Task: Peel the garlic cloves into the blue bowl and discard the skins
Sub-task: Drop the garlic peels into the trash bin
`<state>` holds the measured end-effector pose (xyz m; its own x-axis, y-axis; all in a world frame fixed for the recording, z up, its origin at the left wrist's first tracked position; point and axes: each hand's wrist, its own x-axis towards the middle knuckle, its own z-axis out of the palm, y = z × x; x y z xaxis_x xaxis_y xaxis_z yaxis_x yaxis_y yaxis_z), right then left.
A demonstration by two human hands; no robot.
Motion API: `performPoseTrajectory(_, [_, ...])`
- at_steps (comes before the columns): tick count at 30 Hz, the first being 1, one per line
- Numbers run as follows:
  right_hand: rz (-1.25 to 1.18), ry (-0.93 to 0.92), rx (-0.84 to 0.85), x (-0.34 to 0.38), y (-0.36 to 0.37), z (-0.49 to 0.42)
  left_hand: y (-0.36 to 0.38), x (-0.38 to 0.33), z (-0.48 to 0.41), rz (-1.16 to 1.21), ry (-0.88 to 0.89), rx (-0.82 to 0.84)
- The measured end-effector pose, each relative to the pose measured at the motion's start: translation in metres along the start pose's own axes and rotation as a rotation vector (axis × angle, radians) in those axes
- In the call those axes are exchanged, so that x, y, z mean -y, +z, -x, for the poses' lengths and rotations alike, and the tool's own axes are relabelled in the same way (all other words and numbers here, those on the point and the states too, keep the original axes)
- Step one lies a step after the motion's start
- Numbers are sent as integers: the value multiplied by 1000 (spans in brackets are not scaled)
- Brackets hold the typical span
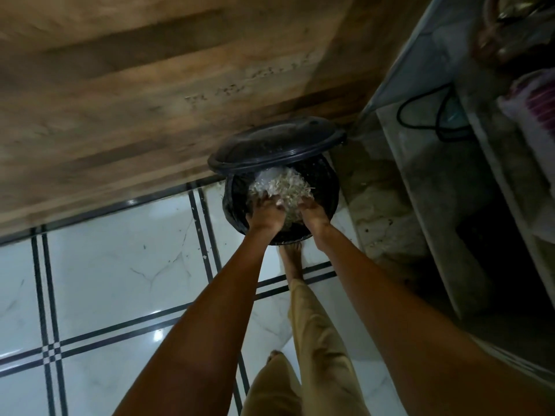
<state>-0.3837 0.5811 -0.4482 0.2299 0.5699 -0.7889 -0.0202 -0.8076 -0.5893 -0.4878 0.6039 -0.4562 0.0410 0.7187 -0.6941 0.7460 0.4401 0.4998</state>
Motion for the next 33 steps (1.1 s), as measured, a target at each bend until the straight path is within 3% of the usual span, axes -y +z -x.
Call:
performPoseTrajectory(4, [-92,-27,-137,-4,-20,54,-3,4,56,265,51,-62])
performPoseTrajectory(7, [-215,-108,-203,9,-48,130,-20,-20,127,326,177,-60])
performPoseTrajectory(13, [-374,-462,-338,46,-136,309,-45,-132,288,234,580,-119])
performPoseTrajectory(17, [-444,-536,-551,37,-211,406,-7,-213,395,160,773,49])
performPoseTrajectory(22, [-465,-547,-896,-45,-326,521,104,-260,503,21,968,376])
performPoseTrajectory(26, [-509,-385,-1208,-167,-406,603,205,-261,581,-279,1076,620])
performPoseTrajectory(29, [-579,-248,-1257,-251,-439,642,265,-257,628,-322,1146,584])
performPoseTrajectory(33, [-661,-188,-1165,-310,-460,660,314,-269,651,-376,1184,388])
